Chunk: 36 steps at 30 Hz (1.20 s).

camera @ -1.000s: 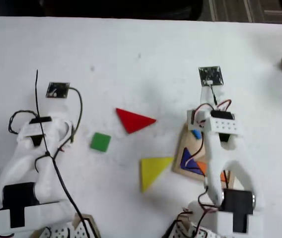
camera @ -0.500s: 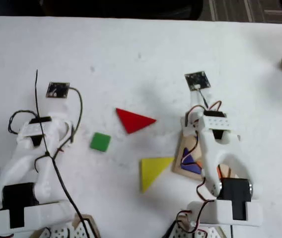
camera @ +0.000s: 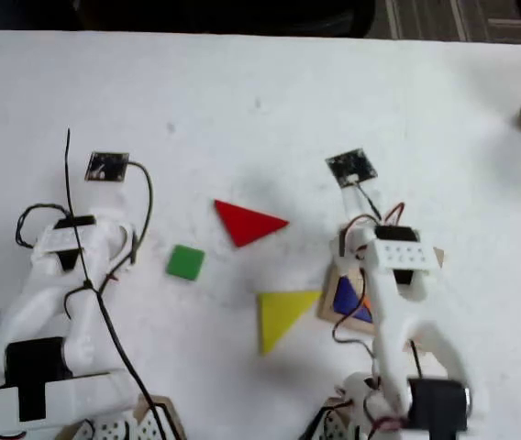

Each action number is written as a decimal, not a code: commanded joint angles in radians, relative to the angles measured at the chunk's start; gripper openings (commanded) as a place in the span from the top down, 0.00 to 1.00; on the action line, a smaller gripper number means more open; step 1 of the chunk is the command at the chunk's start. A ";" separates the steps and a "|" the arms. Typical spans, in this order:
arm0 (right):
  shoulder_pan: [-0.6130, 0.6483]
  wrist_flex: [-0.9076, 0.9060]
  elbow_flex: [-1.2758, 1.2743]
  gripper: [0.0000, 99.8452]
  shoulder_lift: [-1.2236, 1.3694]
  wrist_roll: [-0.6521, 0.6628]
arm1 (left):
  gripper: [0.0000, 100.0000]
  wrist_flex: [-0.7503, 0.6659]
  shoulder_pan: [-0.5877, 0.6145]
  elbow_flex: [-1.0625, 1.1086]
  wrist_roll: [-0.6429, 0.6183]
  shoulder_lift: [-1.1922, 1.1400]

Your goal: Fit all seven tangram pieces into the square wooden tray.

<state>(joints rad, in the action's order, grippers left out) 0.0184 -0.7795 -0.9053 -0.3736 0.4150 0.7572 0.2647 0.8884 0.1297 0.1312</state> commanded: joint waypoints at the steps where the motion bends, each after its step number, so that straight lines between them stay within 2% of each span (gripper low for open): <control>1: -0.061 -0.097 0.006 0.98 -0.166 0.015 | 0.98 -0.021 0.007 -0.046 0.011 -0.001; 7: -0.275 -0.150 0.006 0.98 -0.208 0.003 | 0.98 -0.021 0.007 -0.046 0.011 -0.001; 10: -0.303 -0.148 0.012 0.98 -0.117 0.038 | 0.98 -0.021 0.007 -0.046 0.012 -0.001; 14: -0.300 -0.062 0.012 0.98 0.013 0.037 | 0.98 -0.021 0.007 -0.046 0.011 -0.001; 19: -0.209 0.030 0.025 0.98 0.154 0.046 | 0.98 -0.021 0.007 -0.046 0.009 -0.001; 29: -0.084 -0.054 0.209 0.98 0.278 0.064 | 0.98 -0.021 0.007 -0.046 0.009 -0.001; 36: -0.113 -0.058 0.278 0.98 0.318 0.064 | 0.98 -0.021 0.007 -0.046 0.012 -0.001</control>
<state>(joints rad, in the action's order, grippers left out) -0.0859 -0.8316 -0.6935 -0.0545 0.4703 0.7572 0.2647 0.8884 0.1297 0.1312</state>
